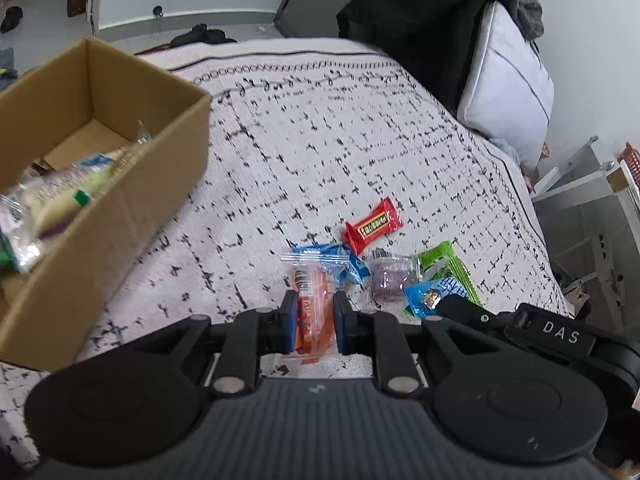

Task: Organize snacks
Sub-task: 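Carry the orange jelly pack and blue-green candy over the box with both grippers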

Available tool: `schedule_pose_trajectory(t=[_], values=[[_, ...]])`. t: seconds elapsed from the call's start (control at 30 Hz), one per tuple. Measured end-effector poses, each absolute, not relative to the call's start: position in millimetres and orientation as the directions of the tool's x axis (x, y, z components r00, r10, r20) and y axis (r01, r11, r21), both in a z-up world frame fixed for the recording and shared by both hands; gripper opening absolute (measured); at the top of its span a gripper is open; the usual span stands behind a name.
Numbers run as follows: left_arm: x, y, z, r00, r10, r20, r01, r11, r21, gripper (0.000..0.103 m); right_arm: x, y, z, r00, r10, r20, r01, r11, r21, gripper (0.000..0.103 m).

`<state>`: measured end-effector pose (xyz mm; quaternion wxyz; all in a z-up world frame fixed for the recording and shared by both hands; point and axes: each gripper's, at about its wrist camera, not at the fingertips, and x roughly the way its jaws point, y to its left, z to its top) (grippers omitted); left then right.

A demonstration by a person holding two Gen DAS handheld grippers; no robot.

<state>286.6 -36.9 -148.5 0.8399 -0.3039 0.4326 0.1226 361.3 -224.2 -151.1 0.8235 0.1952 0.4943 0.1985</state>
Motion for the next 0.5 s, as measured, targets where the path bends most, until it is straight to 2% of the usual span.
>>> schedule_pose_trajectory(t=[0.5], values=[[253.1,5.2,-86.0,0.671,0.025,-0.741,-0.465,0.793,-0.394,0.018,335.7,-203.9,-109.5,0.482,0.601,-0.637,-0.286,0.795,0.534,0.015]])
